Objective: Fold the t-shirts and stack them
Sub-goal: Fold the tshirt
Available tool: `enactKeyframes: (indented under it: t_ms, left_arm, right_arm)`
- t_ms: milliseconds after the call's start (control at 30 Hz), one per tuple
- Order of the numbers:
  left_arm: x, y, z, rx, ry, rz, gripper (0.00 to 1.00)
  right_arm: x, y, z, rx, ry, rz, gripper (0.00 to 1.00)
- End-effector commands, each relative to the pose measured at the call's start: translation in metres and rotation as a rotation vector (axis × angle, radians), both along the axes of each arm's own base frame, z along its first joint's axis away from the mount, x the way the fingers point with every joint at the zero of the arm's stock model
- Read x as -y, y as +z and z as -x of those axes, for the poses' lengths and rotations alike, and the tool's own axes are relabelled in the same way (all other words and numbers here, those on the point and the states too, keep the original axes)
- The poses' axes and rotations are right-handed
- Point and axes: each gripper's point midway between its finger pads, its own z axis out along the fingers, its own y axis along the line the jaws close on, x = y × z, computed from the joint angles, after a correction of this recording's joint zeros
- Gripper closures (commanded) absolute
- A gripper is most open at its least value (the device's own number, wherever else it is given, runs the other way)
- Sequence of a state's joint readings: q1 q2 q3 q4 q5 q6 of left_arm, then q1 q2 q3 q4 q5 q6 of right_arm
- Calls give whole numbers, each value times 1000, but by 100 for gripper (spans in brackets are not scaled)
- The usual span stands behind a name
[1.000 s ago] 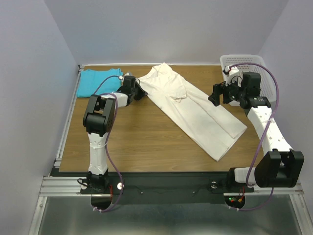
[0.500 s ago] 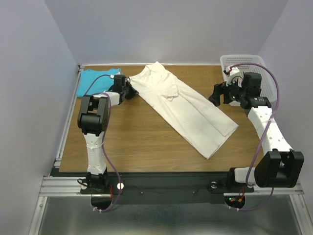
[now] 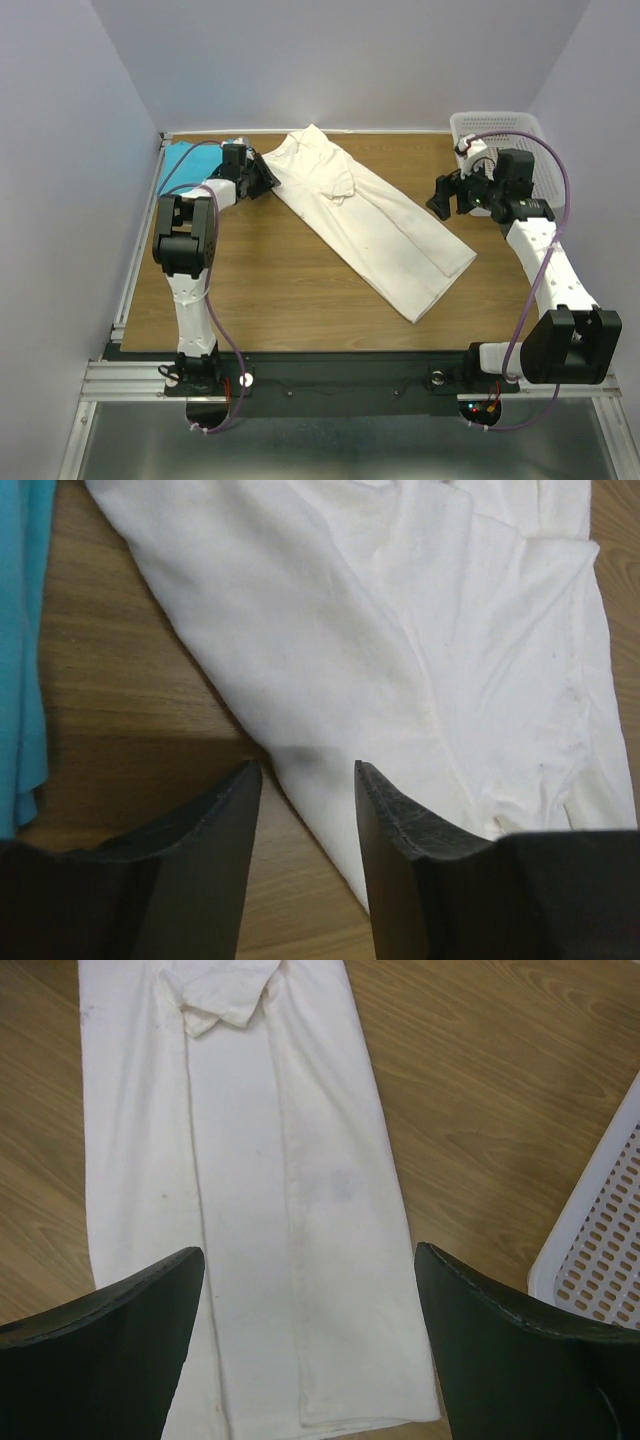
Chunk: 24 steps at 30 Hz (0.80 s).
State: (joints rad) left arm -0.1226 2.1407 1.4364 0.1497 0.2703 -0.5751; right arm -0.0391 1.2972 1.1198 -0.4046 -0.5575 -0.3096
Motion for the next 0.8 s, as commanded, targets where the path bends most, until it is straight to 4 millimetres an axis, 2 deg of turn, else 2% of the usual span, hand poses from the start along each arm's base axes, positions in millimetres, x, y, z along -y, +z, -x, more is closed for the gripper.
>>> enactKeyframes:
  t_ms: [0,67,100,133,167,200,233,267,300,333,367,400,433,467,500,533,600,633,667,700,767]
  left_arm:
    - [10,113,-3,253,-113,-28,45]
    - [9,128,6,287,-130,-45,42]
    - [5,154,12,346,-136,-74,41]
    - [2,153,22,345,-135,-91,41]
    - [-2,161,28,371,-137,-116,40]
    - [-8,191,39,438,-117,-141,39]
    - [-13,182,53,438,-122,-178,38]
    - [-17,190,63,475,-114,-194,35]
    - [-19,228,85,581,-97,-200,23]
    - [-19,219,100,618,-105,-211,17]
    - [-17,226,112,659,-114,-202,14]
    - [-6,232,128,700,-164,-170,10]
    - [-1,249,145,766,-190,-148,10]
    - [7,234,156,741,-232,-123,9]
    - [26,235,173,754,-319,-85,9]
    - [39,221,184,731,-370,-66,9]
    - [64,216,203,751,-459,-70,11]
    - [99,212,227,764,-560,-53,11]
    - [114,202,239,761,-605,-61,12]
    - [147,197,266,786,-700,-61,13]
    - [176,181,294,775,-784,-49,15]
  right_arm:
    - [8,6,3,54,16,70,8]
    - [13,3,3,48,7,100,8]
    - [15,-2,5,27,0,108,8]
    - [17,-4,6,16,-4,117,8]
    - [21,-9,7,-2,-19,129,8]
    - [24,-15,10,-32,-27,135,8]
    - [29,-19,11,-51,-44,141,8]
    - [33,-26,13,-74,-56,145,8]
    - [41,-31,17,-103,-86,141,8]
    - [47,-37,19,-128,-101,136,8]
    - [52,-42,21,-148,-111,130,8]
    - [63,-50,26,-175,-140,124,8]
    - [69,-55,31,-200,-153,123,8]
    - [74,-61,35,-223,-165,122,8]
    - [85,-70,43,-258,-189,123,8]
    - [90,-75,46,-274,-202,123,8]
    - [104,-88,57,-330,-230,118,9]
    - [108,-96,63,-359,-240,113,9]
    - [112,-101,67,-383,-252,107,9]
    - [120,-111,74,-422,-269,99,10]
    - [127,-120,79,-457,-289,86,11]
